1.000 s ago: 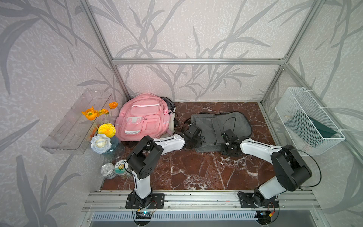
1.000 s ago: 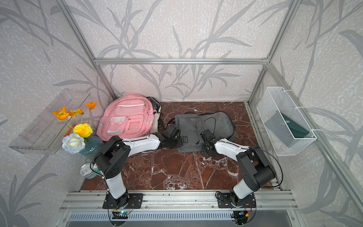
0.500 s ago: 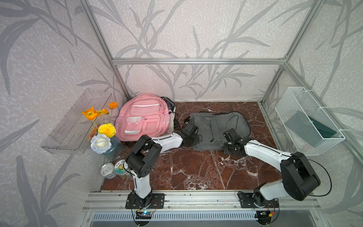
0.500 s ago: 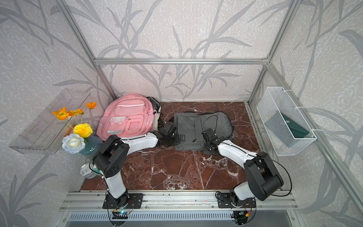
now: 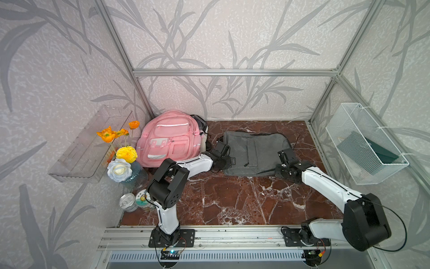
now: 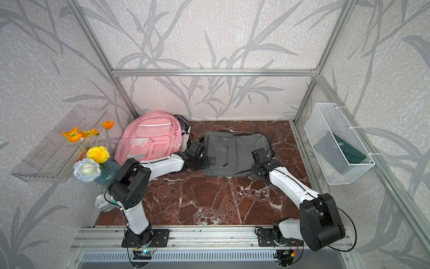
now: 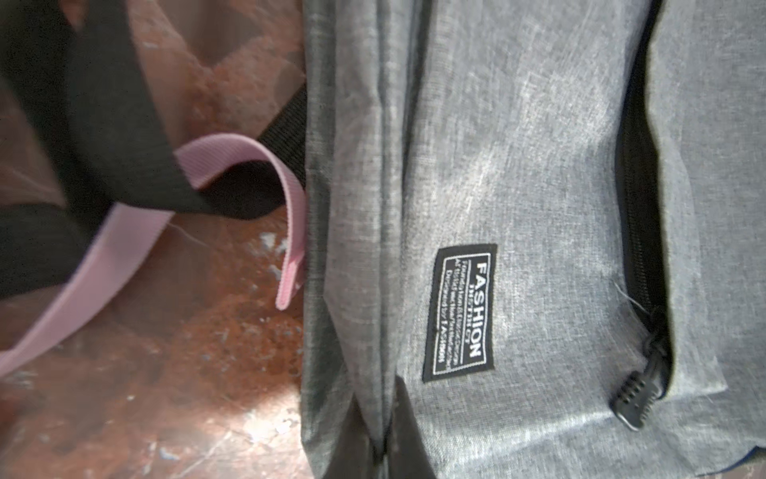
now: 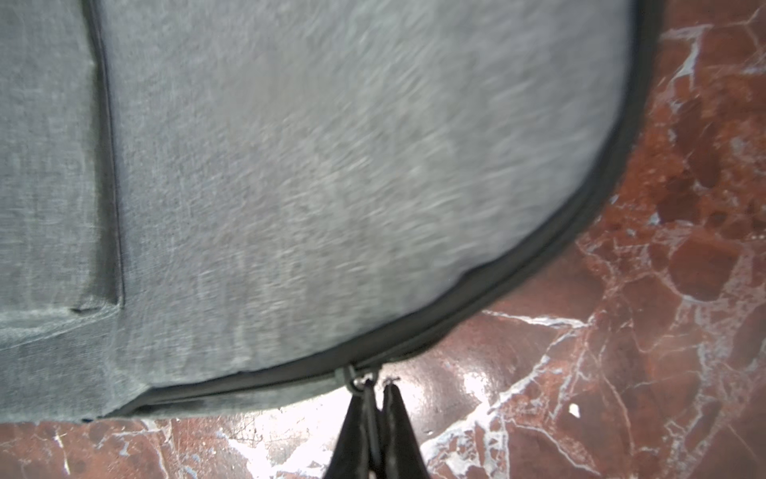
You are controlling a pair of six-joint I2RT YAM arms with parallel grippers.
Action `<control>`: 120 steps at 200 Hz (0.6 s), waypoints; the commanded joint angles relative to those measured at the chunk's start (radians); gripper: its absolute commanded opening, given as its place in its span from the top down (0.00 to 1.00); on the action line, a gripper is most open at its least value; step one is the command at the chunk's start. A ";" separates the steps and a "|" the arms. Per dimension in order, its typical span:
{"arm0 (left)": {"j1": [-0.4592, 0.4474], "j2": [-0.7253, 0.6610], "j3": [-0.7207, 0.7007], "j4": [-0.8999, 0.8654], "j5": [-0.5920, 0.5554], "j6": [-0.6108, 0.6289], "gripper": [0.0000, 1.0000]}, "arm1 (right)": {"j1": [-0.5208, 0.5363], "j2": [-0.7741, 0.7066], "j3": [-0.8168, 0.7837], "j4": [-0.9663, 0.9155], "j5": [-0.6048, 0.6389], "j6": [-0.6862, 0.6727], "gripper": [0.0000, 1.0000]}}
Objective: Zip up the backpack
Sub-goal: Zip the zipper on the backpack.
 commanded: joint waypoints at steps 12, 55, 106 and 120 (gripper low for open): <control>0.020 0.039 0.083 -0.051 -0.066 0.025 0.95 | 0.000 -0.003 -0.024 -0.014 -0.065 -0.015 1.00; 0.022 0.140 0.242 -0.081 -0.053 0.013 0.89 | 0.096 -0.006 -0.026 0.012 -0.082 0.008 1.00; 0.039 0.149 0.414 -0.229 -0.057 0.012 0.30 | 0.195 -0.006 -0.020 0.044 -0.107 0.068 1.00; 0.037 0.069 0.353 -0.235 -0.046 -0.008 0.24 | 0.212 0.012 -0.019 0.065 -0.112 0.080 1.00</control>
